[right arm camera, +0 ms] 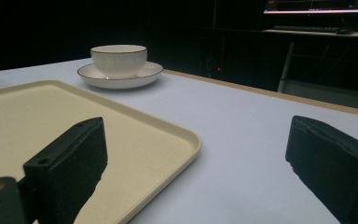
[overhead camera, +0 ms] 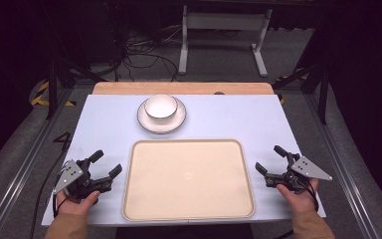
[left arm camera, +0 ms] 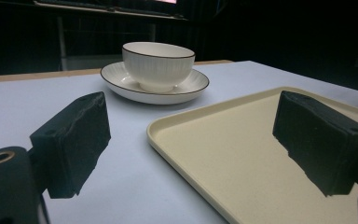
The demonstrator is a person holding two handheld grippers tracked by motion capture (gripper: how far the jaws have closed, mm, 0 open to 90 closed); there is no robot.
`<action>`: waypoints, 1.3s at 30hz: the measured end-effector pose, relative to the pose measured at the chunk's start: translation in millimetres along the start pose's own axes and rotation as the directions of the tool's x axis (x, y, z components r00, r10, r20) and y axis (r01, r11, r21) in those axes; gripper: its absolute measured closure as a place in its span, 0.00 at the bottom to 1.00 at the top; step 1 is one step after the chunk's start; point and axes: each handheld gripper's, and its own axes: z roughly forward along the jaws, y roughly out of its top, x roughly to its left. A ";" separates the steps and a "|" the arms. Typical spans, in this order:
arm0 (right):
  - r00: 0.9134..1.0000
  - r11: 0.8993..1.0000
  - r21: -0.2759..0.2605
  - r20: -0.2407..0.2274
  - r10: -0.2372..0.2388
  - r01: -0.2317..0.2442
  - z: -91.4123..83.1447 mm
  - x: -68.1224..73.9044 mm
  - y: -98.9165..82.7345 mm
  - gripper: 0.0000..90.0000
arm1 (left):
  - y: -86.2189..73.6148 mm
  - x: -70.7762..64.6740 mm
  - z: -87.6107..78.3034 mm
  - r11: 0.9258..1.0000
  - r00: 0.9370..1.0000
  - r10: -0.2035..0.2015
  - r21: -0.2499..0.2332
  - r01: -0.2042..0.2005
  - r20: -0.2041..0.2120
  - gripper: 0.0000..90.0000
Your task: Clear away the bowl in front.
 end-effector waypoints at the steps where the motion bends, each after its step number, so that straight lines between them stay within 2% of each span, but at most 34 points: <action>1: 1.000 1.000 0.000 -0.001 -0.001 0.001 0.0 0.0 0.0 0.06 | 0.0 -0.1 0.1 1.000 1.000 0.000 0.000 0.000 -0.001 0.13; 7: 1.000 1.000 0.002 -0.005 0.001 -0.001 0.5 -0.3 0.1 0.06 | 0.5 -1.0 0.9 1.000 1.000 0.006 0.004 -0.006 -0.004 0.13; 15: 1.000 1.000 0.000 -0.007 0.002 -0.002 0.3 -0.6 0.1 0.06 | 4.1 1.4 1.4 0.999 1.000 -0.028 0.018 0.028 -0.002 0.13; 18: 1.000 1.000 -0.002 -0.009 0.009 -0.009 0.2 -1.1 0.0 0.06 | 11.5 0.8 3.2 1.000 1.000 -0.019 0.021 0.019 0.003 0.14; 22: 1.000 1.000 -0.001 -0.008 0.010 -0.010 0.2 -1.3 0.0 0.06 | 18.2 -0.9 6.3 0.997 0.999 -0.043 0.065 0.043 0.009 0.16; 27: 1.000 1.000 -0.001 -0.009 0.014 -0.014 0.2 -1.9 -0.1 0.06 | 29.2 -0.3 11.0 0.997 0.998 -0.053 0.053 0.052 0.028 0.17; 32: 1.000 1.000 -0.001 -0.009 0.021 -0.021 0.3 -2.6 -0.1 0.06 | 43.7 0.4 15.9 0.998 0.998 -0.041 0.058 0.039 0.038 0.17; 39: 1.000 1.000 -0.005 -0.014 0.027 -0.027 -0.2 -3.2 -0.2 0.06 | 63.0 3.7 22.9 0.998 0.997 -0.061 0.037 0.059 0.050 0.17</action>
